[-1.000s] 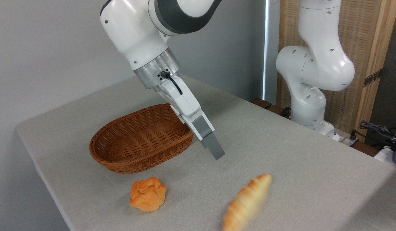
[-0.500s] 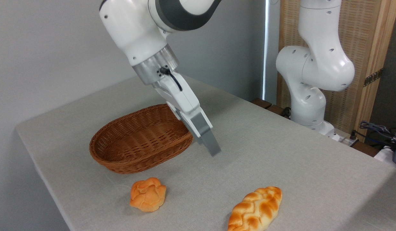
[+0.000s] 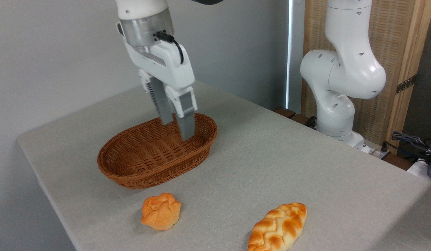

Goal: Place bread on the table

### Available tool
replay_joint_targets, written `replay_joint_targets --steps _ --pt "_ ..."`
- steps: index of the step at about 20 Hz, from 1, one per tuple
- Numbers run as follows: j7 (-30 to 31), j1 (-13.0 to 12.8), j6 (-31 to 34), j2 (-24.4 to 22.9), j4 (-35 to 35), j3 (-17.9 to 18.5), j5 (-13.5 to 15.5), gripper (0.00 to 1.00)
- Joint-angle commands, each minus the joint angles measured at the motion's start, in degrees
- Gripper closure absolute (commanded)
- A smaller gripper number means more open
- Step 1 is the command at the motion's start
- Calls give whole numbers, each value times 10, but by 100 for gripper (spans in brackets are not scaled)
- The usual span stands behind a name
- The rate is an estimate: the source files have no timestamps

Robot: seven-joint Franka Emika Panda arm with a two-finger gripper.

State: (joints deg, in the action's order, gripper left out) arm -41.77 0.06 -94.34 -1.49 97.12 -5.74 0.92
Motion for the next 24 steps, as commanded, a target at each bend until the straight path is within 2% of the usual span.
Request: replay_joint_targets --steps 1,5,7,16,18,20,24 --pt "31 -4 -26 0 -4 4 11 0" --pt "32 -6 -29 2 -16 6 20 0" --pt "32 -5 -38 4 -19 6 36 0" --pt "24 -5 -32 0 -19 12 34 0" --pt "22 -20 -30 -1 -19 41 34 0" --pt "18 -69 -30 -2 -20 102 35 0" --pt "16 -74 -30 -2 -21 113 36 0"
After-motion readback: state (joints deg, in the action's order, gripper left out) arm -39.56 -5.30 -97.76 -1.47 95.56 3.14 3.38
